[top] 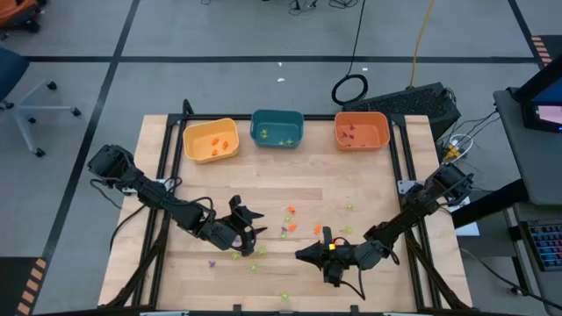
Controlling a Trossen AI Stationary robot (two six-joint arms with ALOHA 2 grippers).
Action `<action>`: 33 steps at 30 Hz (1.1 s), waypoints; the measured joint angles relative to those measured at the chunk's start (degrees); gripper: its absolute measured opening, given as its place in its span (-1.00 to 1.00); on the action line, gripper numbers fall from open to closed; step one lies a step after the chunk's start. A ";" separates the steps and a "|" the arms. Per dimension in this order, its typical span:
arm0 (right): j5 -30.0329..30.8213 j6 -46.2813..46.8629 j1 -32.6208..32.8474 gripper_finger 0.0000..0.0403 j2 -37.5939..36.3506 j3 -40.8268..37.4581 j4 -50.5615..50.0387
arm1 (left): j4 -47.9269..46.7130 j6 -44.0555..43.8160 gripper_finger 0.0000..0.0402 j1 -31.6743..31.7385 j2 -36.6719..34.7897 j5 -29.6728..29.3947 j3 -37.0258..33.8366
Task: Sort Halloween decoration
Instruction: Put the violet witch hat toy into the orange bin
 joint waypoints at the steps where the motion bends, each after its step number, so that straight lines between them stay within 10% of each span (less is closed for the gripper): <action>1: 0.00 0.01 0.00 -0.98 0.00 0.01 0.00 | -0.02 0.00 -0.05 0.00 0.00 0.00 0.00; 33: 0.00 9.28 0.00 -0.98 0.00 0.03 -0.06 | -0.02 0.02 -0.05 -0.01 0.00 0.00 0.02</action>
